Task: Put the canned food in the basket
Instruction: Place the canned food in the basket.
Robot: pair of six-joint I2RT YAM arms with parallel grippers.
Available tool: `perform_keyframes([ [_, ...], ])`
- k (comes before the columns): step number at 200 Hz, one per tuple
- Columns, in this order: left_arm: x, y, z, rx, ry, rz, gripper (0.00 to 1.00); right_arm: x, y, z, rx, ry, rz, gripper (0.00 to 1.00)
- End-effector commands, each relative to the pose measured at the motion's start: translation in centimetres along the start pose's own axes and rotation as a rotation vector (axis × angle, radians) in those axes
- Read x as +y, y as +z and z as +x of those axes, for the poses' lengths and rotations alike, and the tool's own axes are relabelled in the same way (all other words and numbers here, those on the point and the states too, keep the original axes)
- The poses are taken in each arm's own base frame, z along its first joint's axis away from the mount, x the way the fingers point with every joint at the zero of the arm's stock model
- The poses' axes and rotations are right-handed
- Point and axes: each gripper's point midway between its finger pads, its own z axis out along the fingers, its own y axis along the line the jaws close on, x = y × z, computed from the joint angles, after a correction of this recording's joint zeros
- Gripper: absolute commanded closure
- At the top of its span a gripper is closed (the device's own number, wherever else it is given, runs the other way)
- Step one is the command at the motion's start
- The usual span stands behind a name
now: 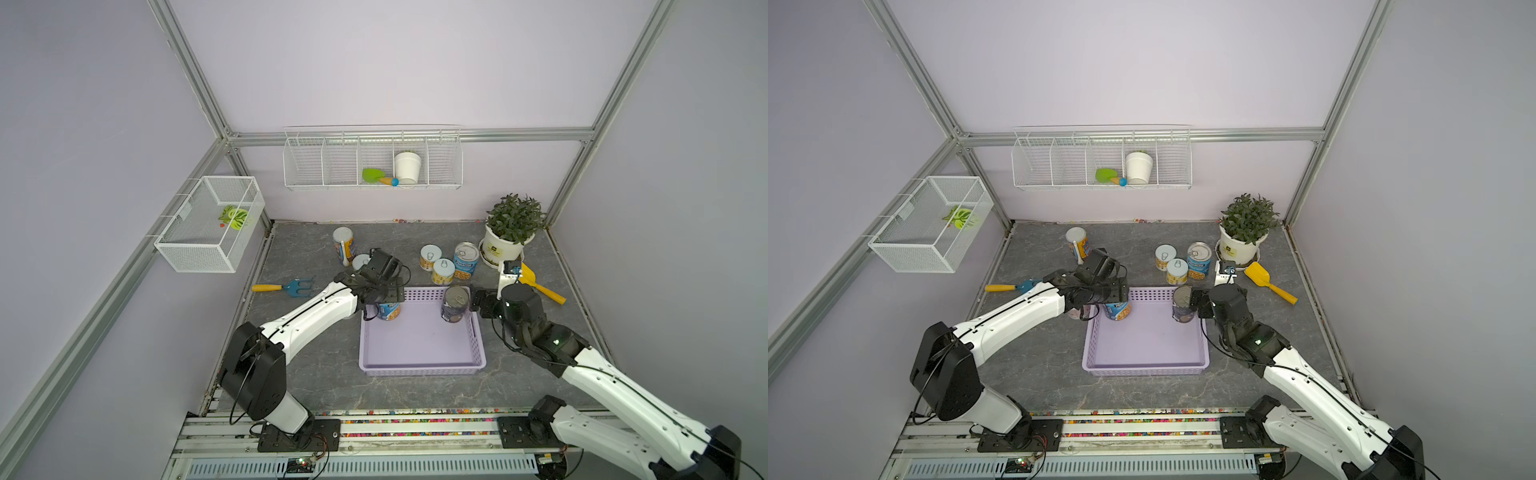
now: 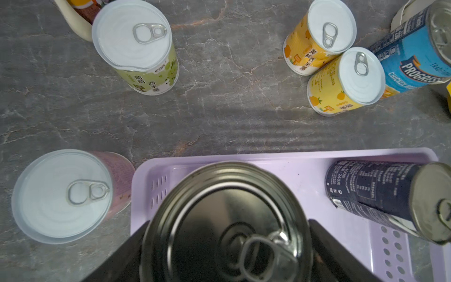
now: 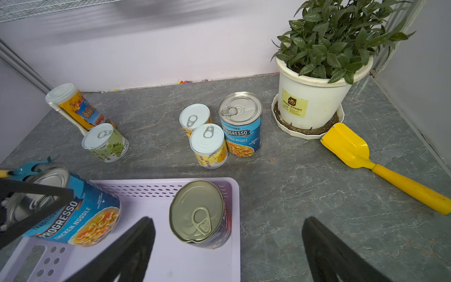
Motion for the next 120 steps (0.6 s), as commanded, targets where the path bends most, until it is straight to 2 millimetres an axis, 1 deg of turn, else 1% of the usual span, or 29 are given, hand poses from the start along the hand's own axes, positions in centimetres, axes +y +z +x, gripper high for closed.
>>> perform_keyframes([
  [1, -0.6, -1.4, -3.5, -0.153, -0.051, 0.008, 0.29, 0.2, 0.3, -0.1, -0.005, -0.001, -0.006, 0.02],
  [18, 0.5, -0.8, -3.4, -0.165, -0.069, -0.05, 0.29, 0.2, 0.4, 0.0, 0.0, -0.003, -0.004, 0.02],
  [35, 0.9, 0.2, -3.3, -0.162, -0.064, -0.081, 0.29, 0.2, 0.5, 0.1, 0.002, -0.004, -0.002, 0.02],
  [71, 0.9, 1.9, -2.6, -0.139, -0.067, -0.094, 0.29, 0.2, 0.5, 0.1, 0.002, -0.004, -0.001, 0.02],
  [120, 1.3, 3.0, -1.9, -0.137, -0.075, -0.103, 0.26, 0.2, 0.5, 0.1, 0.003, -0.006, -0.002, 0.02],
])
